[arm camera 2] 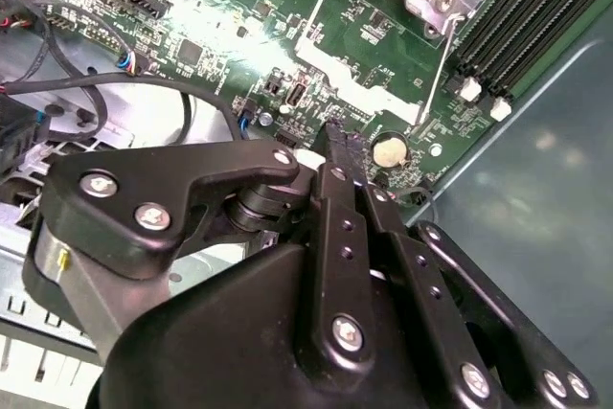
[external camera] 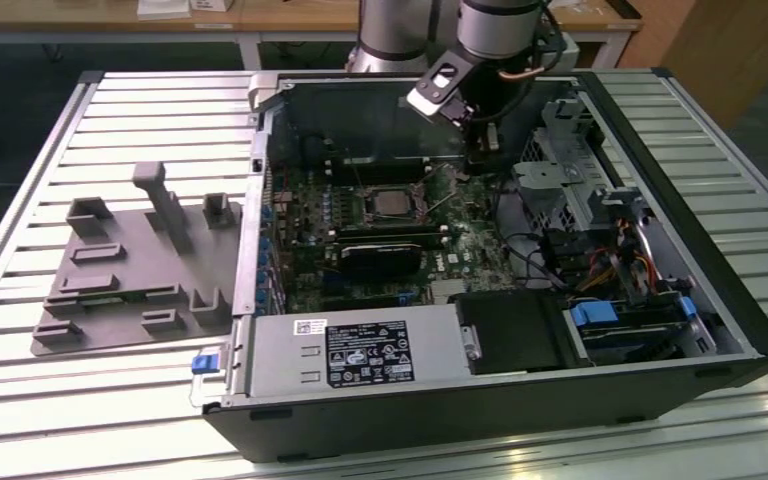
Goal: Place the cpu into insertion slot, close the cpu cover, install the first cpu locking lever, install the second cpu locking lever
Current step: 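Close the cpu cover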
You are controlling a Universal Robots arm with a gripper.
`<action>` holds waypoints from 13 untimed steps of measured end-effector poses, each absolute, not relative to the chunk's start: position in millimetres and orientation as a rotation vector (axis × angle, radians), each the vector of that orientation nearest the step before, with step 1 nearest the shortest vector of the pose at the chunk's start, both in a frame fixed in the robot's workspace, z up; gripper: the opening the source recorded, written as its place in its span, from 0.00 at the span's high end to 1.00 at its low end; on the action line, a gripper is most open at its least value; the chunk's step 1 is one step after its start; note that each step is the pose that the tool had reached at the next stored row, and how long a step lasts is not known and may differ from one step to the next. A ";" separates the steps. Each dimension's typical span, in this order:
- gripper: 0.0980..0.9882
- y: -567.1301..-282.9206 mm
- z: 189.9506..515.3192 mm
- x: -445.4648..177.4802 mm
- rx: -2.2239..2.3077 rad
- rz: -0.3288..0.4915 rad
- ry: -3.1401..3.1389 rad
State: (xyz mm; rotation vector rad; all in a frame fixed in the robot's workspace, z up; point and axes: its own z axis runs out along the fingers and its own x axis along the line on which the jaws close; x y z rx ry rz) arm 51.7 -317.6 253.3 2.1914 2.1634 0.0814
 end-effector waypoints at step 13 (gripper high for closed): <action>1.00 -317.6 241.1 52.4 2.194 0.073 2.166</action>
